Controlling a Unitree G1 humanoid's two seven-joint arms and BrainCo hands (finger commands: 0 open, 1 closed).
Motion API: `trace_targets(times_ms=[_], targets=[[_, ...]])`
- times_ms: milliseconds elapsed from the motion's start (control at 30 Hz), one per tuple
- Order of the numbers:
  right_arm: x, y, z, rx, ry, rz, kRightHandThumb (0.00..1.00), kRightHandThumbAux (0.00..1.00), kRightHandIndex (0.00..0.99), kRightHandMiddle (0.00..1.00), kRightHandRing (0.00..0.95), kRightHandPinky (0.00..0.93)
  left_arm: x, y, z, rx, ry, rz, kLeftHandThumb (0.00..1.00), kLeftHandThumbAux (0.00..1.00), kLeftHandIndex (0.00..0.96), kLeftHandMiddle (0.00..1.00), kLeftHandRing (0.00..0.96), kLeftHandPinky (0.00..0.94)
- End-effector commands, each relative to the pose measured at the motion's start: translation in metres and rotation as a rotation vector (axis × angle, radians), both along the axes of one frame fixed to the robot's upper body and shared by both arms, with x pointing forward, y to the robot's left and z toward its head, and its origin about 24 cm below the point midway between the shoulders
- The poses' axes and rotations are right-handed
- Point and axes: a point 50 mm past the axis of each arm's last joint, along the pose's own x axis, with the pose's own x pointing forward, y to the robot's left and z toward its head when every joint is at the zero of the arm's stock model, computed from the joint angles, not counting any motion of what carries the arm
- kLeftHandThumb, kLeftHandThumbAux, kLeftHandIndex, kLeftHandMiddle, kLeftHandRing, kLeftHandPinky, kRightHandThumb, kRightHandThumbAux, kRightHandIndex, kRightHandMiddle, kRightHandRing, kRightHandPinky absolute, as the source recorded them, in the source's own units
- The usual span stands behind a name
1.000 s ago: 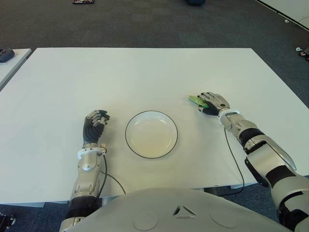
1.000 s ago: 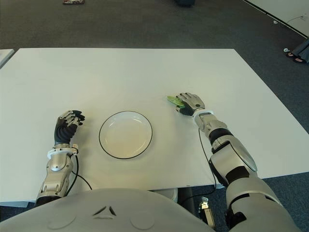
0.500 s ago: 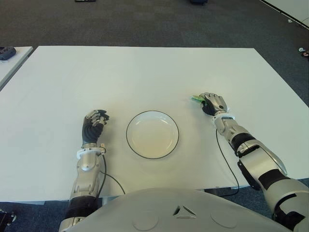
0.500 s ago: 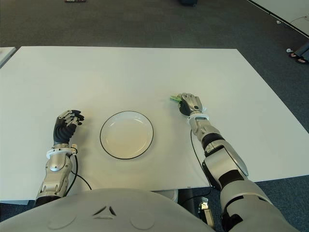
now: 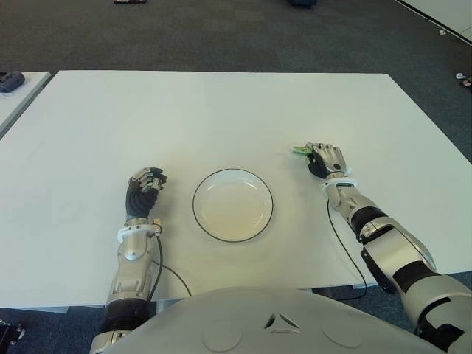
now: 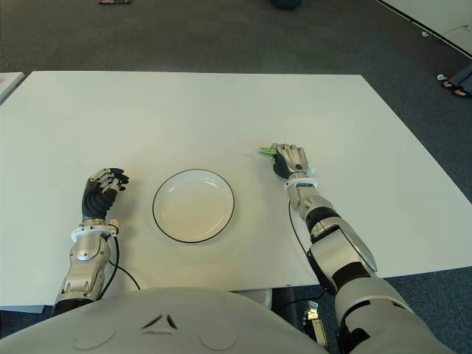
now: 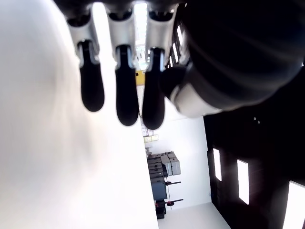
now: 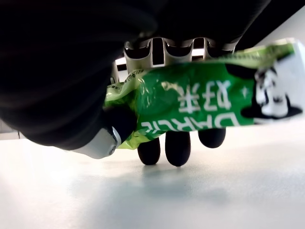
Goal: Put the toothpaste on the table into the plate.
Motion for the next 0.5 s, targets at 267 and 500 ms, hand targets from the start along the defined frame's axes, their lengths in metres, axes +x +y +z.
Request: trace_targets(times_ms=[267, 500], targets=[[-0.0074, 0.0041, -0.0059, 0.072, -0.016, -0.008, 0.728, 0.710, 0.437, 0.792, 0.820, 0.849, 0.0021, 0.0025, 0.0009, 0.010, 0.008, -0.003, 0.704, 0.721, 0.426, 0.504, 0.489, 0.467], [-0.0059, 0.0052, -0.0019, 0.113, -0.045, -0.009, 0.728, 0.710, 0.438, 0.808, 0.836, 0.864, 0.0025, 0.0024, 0.0013, 0.010, 0.005, -0.003, 0.704, 0.722, 0.426, 0.500, 0.484, 0.467]])
